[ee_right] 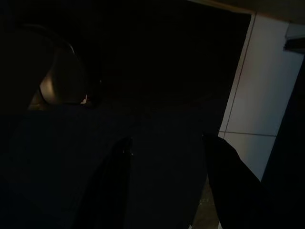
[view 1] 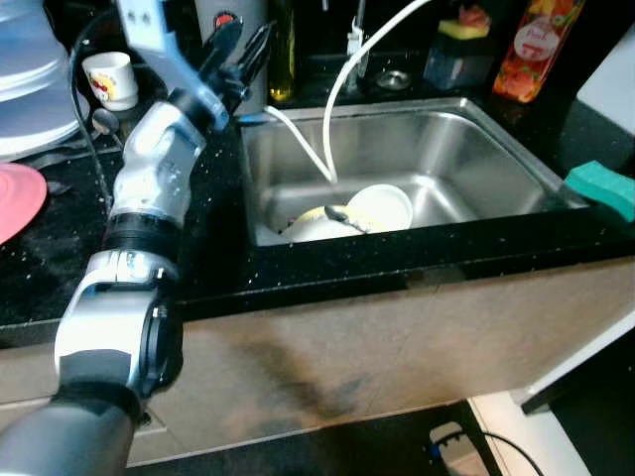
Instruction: Kitchen organization
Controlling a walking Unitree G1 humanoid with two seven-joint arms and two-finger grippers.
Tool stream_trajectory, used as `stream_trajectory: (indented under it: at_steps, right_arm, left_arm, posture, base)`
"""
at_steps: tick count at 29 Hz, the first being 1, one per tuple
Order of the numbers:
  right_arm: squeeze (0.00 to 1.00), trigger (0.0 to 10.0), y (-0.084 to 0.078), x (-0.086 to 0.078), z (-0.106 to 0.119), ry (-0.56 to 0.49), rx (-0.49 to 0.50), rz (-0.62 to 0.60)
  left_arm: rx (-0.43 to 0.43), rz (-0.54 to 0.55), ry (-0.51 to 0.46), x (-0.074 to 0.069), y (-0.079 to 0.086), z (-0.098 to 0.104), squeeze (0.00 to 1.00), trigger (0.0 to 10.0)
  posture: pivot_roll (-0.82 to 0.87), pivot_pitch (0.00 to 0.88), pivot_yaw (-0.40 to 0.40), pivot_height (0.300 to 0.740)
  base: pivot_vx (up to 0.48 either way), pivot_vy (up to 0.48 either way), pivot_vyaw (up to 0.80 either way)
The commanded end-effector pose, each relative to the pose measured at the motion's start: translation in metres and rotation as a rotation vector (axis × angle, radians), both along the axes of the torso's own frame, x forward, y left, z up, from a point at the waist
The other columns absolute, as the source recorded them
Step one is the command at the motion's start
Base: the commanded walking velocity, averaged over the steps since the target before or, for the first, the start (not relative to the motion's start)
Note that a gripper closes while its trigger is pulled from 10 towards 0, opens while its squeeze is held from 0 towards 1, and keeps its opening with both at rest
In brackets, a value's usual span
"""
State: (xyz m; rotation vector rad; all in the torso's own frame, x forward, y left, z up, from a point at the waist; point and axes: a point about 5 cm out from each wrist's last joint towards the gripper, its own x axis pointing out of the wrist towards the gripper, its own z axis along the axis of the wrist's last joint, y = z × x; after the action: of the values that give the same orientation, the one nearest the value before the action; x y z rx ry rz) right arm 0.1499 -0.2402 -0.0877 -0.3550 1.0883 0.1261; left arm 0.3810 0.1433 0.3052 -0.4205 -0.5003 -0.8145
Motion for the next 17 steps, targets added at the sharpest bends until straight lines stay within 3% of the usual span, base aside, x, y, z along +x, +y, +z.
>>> stream_trajectory:
  at_steps: [1,2,3,5,6,8,9,11,12,14,17]
  right_arm:
    - [0.00,10.0,0.001,-0.004,-0.002,0.011,0.010,-0.009]
    - [0.00,10.0,0.001,-0.004,-0.002,0.010,0.009,-0.007]
    - [0.00,10.0,0.001,-0.004,-0.002,0.010,0.009,-0.007]
    - [0.00,10.0,0.001,-0.003,-0.002,0.009,0.008,-0.005]
    - [0.00,10.0,0.001,-0.003,-0.002,0.009,0.008,-0.005]
    - [0.00,10.0,0.000,-0.003,-0.001,0.009,0.006,-0.002]
    - [0.00,10.0,0.000,-0.003,-0.001,0.009,0.006,-0.002]
    - [0.00,10.0,0.000,-0.003,-0.001,0.009,0.004,0.000]
    - [0.00,10.0,0.000,-0.003,-0.001,0.009,0.004,0.000]
    - [0.00,10.0,-0.001,-0.003,-0.001,0.008,0.003,-0.001]
    - [0.00,10.0,0.000,-0.003,-0.001,0.006,0.003,-0.004]
  left_arm:
    - [-0.052,-0.197,-0.024,-0.018,-0.006,-0.001,0.00,10.0]
    - [-0.057,-0.285,-0.036,-0.029,-0.008,-0.005,0.00,10.0]
    - [-0.057,-0.285,-0.036,-0.029,-0.008,-0.005,0.00,10.0]
    - [-0.015,-0.461,-0.075,-0.056,-0.013,-0.016,0.00,10.0]
    - [-0.015,-0.461,-0.075,-0.056,-0.013,-0.016,0.00,10.0]
    - [0.051,-0.616,-0.059,-0.082,-0.019,-0.037,0.00,10.0]
    - [0.051,-0.616,-0.059,-0.082,-0.019,-0.037,0.00,10.0]
    - [0.101,-0.719,-0.026,-0.102,-0.024,-0.053,0.00,10.0]
    - [0.101,-0.719,-0.026,-0.102,-0.024,-0.053,0.00,10.0]
    - [0.154,-0.835,0.053,-0.122,-0.027,-0.078,0.00,10.0]
    - [0.188,-0.880,0.102,-0.130,-0.028,-0.090,0.00,10.0]
  posture:
    - [-0.08,0.020,-0.006,0.740]
    - [-0.08,0.018,-0.007,0.740]
    - [-0.08,0.018,-0.007,0.740]
    - [-0.08,0.013,-0.008,0.740]
    - [-0.08,0.013,-0.008,0.740]
    - [-0.08,0.002,-0.016,0.740]
    - [-0.08,0.002,-0.016,0.740]
    - [-0.09,0.000,-0.017,0.740]
    - [-0.09,0.000,-0.017,0.740]
    - [-0.09,0.000,-0.010,0.740]
    - [-0.09,0.000,-0.007,0.740]
  base:
    - [0.000,0.000,0.00]
    - [0.000,0.000,0.00]
    - [0.000,0.000,0.00]
    - [0.000,0.000,0.00]
    - [0.000,0.000,0.00]
    - [0.000,0.000,0.00]
    - [0.000,0.000,0.00]
    - [0.000,0.000,0.00]
    - [0.000,0.000,0.00]
    - [0.000,0.000,0.00]
    - [0.000,0.000,0.00]
